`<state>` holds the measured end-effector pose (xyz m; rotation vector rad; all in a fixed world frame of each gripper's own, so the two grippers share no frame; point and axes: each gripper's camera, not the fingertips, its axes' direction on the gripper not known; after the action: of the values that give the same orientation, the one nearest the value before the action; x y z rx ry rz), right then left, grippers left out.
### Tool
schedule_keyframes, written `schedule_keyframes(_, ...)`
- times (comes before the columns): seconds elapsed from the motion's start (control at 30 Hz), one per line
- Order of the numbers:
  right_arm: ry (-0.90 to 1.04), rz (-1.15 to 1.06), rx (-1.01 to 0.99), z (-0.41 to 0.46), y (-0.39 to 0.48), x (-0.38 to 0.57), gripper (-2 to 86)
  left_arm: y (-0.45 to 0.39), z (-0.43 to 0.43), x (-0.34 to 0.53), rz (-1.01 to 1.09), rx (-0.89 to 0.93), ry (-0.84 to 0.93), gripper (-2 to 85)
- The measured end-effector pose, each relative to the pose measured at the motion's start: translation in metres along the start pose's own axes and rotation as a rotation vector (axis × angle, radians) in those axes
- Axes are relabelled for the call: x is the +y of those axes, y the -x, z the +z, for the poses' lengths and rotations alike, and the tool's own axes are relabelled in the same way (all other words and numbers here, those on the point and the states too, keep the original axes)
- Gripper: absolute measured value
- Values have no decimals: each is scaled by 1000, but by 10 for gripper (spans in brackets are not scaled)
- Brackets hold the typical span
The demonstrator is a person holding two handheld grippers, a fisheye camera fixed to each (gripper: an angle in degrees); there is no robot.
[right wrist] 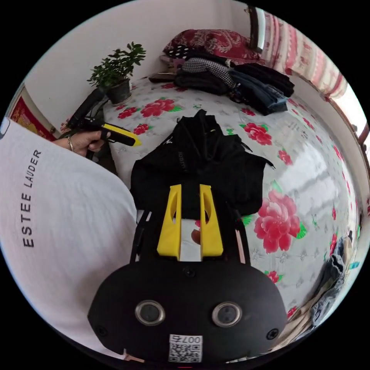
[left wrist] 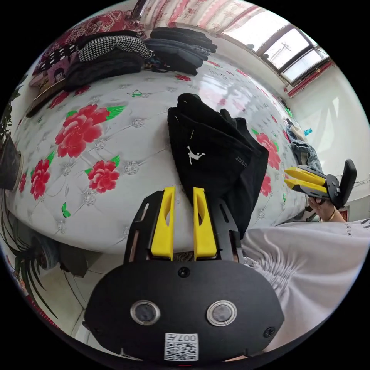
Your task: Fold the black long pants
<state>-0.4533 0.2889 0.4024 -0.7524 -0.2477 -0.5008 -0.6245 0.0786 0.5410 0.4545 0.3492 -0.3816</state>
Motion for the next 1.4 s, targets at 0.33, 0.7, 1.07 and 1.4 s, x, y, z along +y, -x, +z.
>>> schedule_keyframes(0.33, 78, 325, 232, 26, -78, -2, 69, -27, -28, -80, 260, 37, -77, 134)
schedule_keyframes(0.7, 278, 433, 222, 65, -66, 47, 5, -106, 25, -104, 510, -119, 120, 72)
schedule_keyframes(1.07, -342, 679, 292, -132, -11, 170, -1, -18, -177, -4, 265, 192, -340, 29)
schedule_keyframes(1.4, -527, 658, 326, -205, -6, 185, 22, -73, -264, 5, 406, 124, -553, 6)
